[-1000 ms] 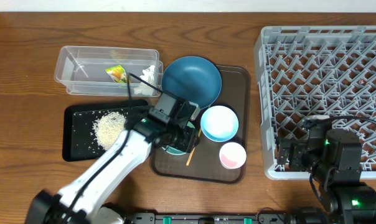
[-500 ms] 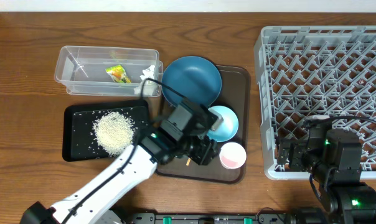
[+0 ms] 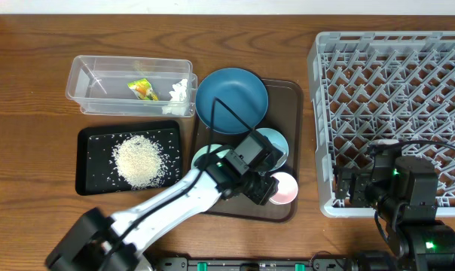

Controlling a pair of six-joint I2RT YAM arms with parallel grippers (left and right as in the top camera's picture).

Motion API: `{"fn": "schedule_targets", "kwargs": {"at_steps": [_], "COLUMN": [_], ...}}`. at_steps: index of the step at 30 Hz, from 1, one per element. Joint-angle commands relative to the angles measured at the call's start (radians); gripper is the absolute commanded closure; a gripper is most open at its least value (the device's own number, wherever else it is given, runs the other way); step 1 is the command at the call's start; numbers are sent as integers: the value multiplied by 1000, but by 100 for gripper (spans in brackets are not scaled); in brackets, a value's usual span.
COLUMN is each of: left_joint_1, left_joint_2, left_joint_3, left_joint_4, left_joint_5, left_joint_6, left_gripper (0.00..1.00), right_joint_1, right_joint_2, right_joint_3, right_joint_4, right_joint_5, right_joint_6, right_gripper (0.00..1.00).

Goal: Sort waste into correct bins and load items into the dishwasher rack
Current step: 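Grasp pink cup with left gripper and lift it, then hand pink cup from left gripper to right gripper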

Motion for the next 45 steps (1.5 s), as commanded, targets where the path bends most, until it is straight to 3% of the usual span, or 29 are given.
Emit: {"fn": "schedule_targets", "kwargs": {"at_steps": [1,2,4,10,14,21,31,37,45], "left_joint_1": [-1,-1,-1,18,84,280,542,589,587], "left_joint_2": [58,67,72,15,-78,-227,-195,-135,-75], "left_joint_3": [22,22,22,23,22,22,22,22,22], "left_joint_4": [10,10,9,4,-11,-13,-12,22,111], "left_joint_5": [-13,-13,-13,-16,8,193,535,743,819], "left_joint_6": [-40,-47,-49,-76,-143,-176,-272,-272,-314], "left_gripper": [59,69,81,94,94,94,94,94,94], "right_joint_1": [12,12,12,12,12,12,12,12,12], "right_joint_2": [-1,-1,-1,-1,-1,-1,-1,-1,3], "right_joint_3": [17,17,17,17,17,17,17,17,17], "right_joint_4": [-2,-2,-2,-2,-2,-2,-1,14,212], "right_joint_5": [3,3,3,3,3,3,0,-8,-192], "right_joint_6": [2,2,2,2,2,2,5,32,182], "right_gripper": [1,1,1,1,1,1,1,1,1]}}
